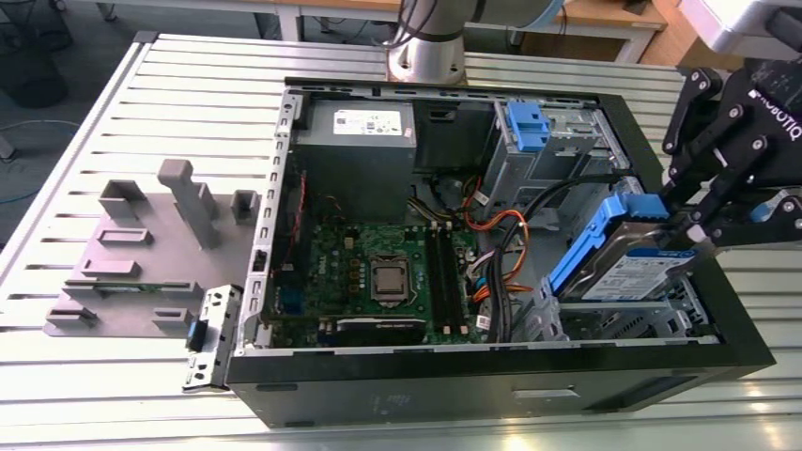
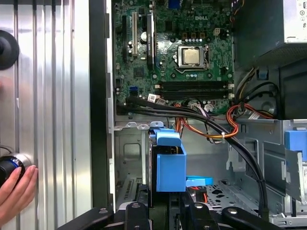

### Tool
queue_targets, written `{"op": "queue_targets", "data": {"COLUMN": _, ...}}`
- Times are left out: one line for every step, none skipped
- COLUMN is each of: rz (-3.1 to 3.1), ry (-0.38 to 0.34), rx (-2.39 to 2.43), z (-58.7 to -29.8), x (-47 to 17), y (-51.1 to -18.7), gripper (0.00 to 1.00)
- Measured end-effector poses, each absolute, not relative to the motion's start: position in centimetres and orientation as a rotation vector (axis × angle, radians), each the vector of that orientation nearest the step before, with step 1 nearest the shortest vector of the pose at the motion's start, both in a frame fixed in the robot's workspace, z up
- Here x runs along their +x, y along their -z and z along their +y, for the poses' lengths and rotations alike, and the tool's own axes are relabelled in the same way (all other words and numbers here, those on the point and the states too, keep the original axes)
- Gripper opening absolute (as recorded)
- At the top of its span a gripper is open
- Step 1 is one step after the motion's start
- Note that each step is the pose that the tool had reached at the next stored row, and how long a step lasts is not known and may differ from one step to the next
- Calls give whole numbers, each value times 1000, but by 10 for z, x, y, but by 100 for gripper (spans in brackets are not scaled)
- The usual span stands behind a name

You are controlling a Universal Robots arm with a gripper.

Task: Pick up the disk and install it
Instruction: 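Insert the disk into the insertion slot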

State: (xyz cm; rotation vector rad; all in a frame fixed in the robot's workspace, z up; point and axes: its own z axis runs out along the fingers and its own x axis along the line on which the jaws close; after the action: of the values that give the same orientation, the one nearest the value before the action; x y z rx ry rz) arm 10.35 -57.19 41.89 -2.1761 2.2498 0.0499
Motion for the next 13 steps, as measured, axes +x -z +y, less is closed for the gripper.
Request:
{"op": "queue_targets", "data": {"rz": 2250, "ry": -50, "rx": -2176, "z": -572, "x": 104, "y": -417, "gripper": 35}}
{"op": "queue_targets", "data": {"rz": 2250, "ry": -50, "rx": -2176, "z": -572, "x": 103, "y": -415, "gripper": 35}}
{"op": "queue_targets", "data": {"rz": 2250, "ry": -50, "rx": -2176, "z": -572, "x": 103, "y": -414, "gripper": 35}}
{"op": "queue_targets", "data": {"rz": 2250, "ry": -50, "rx": -2176, "z": -572, "x": 104, "y": -412, "gripper": 35}}
{"op": "queue_targets", "data": {"rz": 2250, "ry": -50, "rx": -2176, "z": -572, "x": 103, "y": -410, "gripper": 35}}
{"op": "queue_targets", "data": {"rz": 2250, "ry": -50, "rx": -2176, "z": -572, "x": 103, "y": -408, "gripper": 35}}
{"op": "queue_targets", "data": {"rz": 2250, "ry": -50, "rx": -2176, "z": -572, "x": 103, "y": -406, "gripper": 35}}
{"op": "queue_targets", "data": {"rz": 2250, "ry": -50, "rx": -2176, "z": -572, "x": 103, "y": -404, "gripper": 35}}
{"op": "queue_targets", "data": {"rz": 2250, "ry": -50, "rx": -2176, "z": -572, "x": 104, "y": -403, "gripper": 35}}
{"op": "queue_targets", "data": {"rz": 2250, "ry": -50, "rx": -2176, "z": -572, "x": 103, "y": -401, "gripper": 35}}
{"op": "queue_targets", "data": {"rz": 2250, "ry": -50, "rx": -2176, "z": -572, "x": 104, "y": -399, "gripper": 35}}
{"op": "queue_targets", "data": {"rz": 2250, "ry": -50, "rx": -2176, "z": -572, "x": 103, "y": -397, "gripper": 35}}
{"op": "queue_targets", "data": {"rz": 2250, "ry": -50, "rx": -2176, "z": -572, "x": 103, "y": -395, "gripper": 35}}
